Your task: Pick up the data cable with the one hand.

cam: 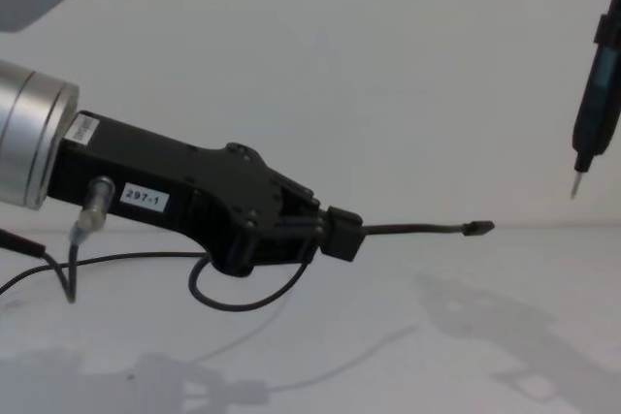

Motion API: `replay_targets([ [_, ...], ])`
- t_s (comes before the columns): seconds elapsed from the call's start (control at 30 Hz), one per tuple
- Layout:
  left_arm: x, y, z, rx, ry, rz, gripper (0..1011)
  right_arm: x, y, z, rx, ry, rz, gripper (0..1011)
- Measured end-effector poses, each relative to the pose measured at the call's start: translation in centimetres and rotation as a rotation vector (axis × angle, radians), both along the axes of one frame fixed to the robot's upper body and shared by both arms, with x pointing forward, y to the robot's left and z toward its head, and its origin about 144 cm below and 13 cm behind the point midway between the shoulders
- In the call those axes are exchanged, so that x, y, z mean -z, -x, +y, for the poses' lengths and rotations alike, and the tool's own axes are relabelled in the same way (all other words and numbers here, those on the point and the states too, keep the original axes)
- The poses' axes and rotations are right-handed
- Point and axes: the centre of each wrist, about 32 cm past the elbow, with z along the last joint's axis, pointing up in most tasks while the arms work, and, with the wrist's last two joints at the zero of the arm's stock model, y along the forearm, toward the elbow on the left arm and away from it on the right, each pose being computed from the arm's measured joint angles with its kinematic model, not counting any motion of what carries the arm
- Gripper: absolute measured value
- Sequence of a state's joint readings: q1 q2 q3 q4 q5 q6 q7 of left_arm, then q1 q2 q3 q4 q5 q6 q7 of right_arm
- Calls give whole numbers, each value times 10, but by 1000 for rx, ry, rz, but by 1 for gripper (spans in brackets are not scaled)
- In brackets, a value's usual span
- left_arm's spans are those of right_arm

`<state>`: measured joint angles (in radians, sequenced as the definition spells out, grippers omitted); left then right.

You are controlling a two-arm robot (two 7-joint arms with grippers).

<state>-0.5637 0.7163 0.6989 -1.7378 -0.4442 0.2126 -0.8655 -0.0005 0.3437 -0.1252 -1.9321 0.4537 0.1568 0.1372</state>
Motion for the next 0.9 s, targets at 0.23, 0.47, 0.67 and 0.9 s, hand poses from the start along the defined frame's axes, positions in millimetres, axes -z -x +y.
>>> replay_targets([
  [0.23, -1, -1, 2, 3, 3, 5, 42, -10, -3, -3, -41, -85, 65, 283],
  [0.47, -1, -1, 4, 5, 5, 9, 42, -14, -8, -4, -81, -149, 112, 283],
  [0.67, -1, -2, 5, 7, 6, 11, 42, -15, -12, -3, -111, -191, 145, 283],
  [0.9, -2, -2, 5, 7, 7, 11, 42, -16, -15, -2, -136, -219, 171, 283],
])
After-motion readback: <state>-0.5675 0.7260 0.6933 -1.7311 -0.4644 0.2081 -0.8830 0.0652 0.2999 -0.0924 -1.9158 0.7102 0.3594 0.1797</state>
